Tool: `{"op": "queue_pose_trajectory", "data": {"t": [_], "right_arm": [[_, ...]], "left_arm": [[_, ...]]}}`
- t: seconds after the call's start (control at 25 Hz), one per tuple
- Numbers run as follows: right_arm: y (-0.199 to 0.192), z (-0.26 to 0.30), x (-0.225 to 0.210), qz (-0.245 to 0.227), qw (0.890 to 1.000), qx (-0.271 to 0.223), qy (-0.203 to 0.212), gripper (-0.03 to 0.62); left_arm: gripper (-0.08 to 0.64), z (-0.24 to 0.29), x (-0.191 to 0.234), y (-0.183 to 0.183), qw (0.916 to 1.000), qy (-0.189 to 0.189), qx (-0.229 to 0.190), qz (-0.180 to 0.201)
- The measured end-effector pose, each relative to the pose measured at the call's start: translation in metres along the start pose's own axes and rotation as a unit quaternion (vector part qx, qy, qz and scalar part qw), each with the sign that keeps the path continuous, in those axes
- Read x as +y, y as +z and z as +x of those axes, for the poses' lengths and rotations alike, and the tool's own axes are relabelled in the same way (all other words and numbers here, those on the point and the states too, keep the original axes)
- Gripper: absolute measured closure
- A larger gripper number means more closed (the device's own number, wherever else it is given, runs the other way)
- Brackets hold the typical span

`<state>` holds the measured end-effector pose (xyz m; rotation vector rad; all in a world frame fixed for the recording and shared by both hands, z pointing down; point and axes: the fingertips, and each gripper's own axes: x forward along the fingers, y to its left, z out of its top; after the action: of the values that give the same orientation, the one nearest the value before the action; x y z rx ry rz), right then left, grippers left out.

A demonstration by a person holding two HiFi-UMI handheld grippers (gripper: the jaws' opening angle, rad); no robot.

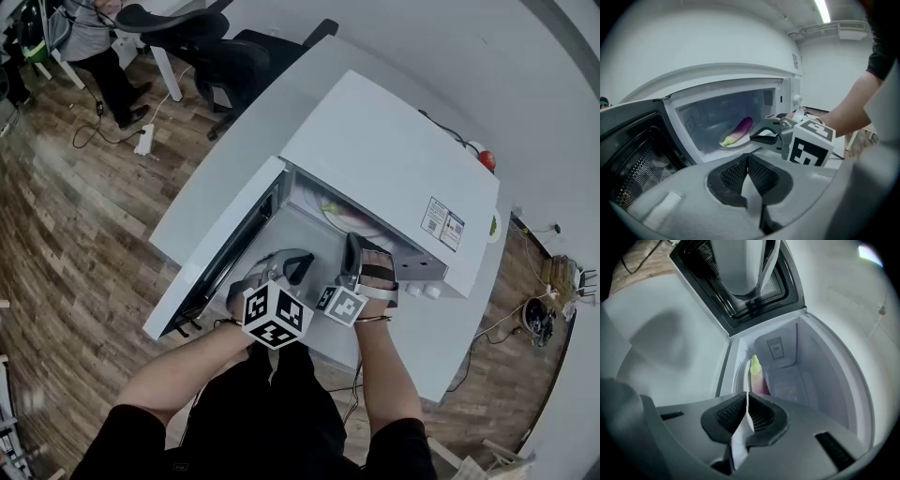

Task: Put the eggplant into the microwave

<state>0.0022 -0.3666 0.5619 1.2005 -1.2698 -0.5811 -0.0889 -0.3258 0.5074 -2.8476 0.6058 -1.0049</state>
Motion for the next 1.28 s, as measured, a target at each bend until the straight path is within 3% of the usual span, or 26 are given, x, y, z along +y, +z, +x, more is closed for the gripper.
{"op": "queue_pose_trajectory", "data": {"t": [0.32, 0.76, 1.0, 1.28], "right_arm": [[0.005, 0.0, -0.003, 0.013, 1.0, -0.007, 0.009, 0.568], [0.018, -0.059, -0.015, 0.049, 0.998, -0.034, 0.011, 0.567], [0.021, -0.102, -0.004, 0.126, 0.991, -0.031, 0.043, 0.567], [0.022, -0.154, -0.005, 0.182, 0.981, -0.031, 0.062, 0.567]], "left_arm": [[0.551, -0.006, 0.003, 0.002, 0.9999, 0.009, -0.001, -0.008], [0.552, -0.042, -0.012, 0.004, 0.9995, 0.002, -0.019, -0.023], [0.552, -0.07, -0.032, -0.001, 0.9986, -0.015, -0.027, -0.043], [0.552, -0.104, -0.047, -0.01, 0.9968, -0.028, -0.035, -0.067]]}}
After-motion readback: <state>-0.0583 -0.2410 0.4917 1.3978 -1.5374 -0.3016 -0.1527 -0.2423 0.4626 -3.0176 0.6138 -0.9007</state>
